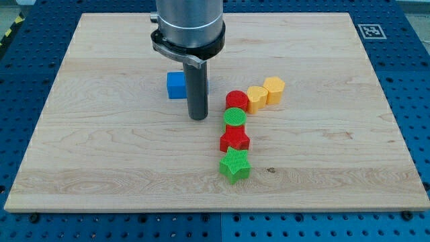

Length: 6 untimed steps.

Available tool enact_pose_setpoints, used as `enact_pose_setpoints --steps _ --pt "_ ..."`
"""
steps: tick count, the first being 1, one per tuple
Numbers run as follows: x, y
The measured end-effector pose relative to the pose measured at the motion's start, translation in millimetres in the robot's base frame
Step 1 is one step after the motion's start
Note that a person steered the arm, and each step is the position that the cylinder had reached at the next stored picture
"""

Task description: Slide the yellow heart to the center right

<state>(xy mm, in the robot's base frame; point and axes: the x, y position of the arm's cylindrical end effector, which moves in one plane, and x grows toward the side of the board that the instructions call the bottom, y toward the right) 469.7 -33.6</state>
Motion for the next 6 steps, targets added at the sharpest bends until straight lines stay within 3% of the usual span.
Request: enact_pose_setpoints --steps 2,4,6 --pt "-16 11" --pt "-55 69" --pt "-32 91"
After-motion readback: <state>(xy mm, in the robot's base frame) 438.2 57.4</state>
